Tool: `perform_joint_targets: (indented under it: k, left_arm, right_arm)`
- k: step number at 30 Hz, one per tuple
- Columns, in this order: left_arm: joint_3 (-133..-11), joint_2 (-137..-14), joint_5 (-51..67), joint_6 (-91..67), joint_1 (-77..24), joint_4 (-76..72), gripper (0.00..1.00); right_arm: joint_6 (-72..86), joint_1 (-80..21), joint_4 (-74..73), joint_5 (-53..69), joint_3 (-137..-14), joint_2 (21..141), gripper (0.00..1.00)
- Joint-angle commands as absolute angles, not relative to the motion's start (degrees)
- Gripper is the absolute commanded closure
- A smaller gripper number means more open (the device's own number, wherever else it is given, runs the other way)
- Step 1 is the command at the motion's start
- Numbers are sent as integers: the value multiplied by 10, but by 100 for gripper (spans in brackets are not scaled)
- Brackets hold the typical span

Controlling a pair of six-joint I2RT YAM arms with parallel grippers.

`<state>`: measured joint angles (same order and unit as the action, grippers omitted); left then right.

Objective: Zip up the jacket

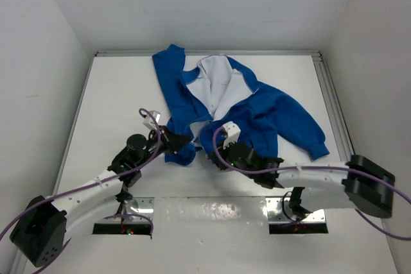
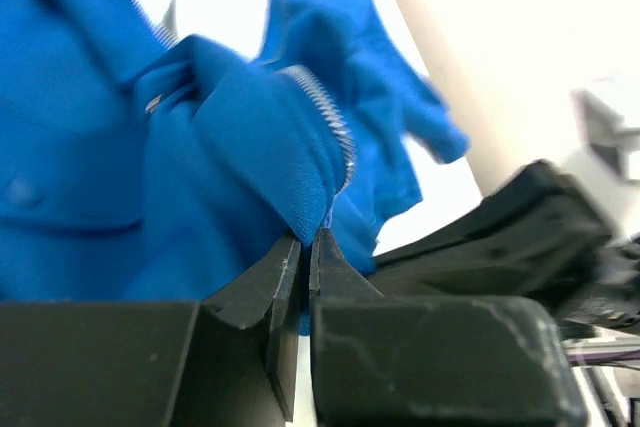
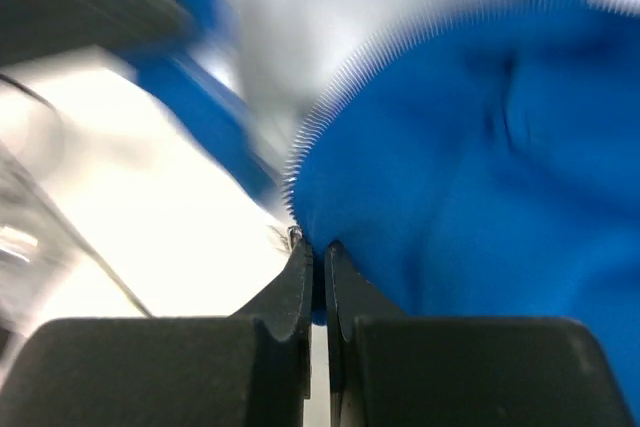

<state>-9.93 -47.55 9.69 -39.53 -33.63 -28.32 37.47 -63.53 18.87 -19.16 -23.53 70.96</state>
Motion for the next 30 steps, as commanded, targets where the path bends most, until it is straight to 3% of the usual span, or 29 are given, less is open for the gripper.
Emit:
perform_joint_targets:
  k: [1,4,8,20,30]
  left_arm:
    - [-155,-453,118,-407,-327,-310,100]
    - [-177,-444,127,-417,-327,-317,100]
    - [-174,-443,141,-430,-327,-347,100]
    - [-160,-417,162,-446,-328,-338,100]
    - [-163,-432,196,-465,-328,-331,100]
  right_arm:
    - [311,-636,375,-193,-221,630,100]
    - [306,-636,431,-180,-198,575,100]
    - [319,-636,420,-176,-215,617,100]
    - [383,-636,653,-178,-142,626,100]
    - [351,-636,686,-186,-145,641,100]
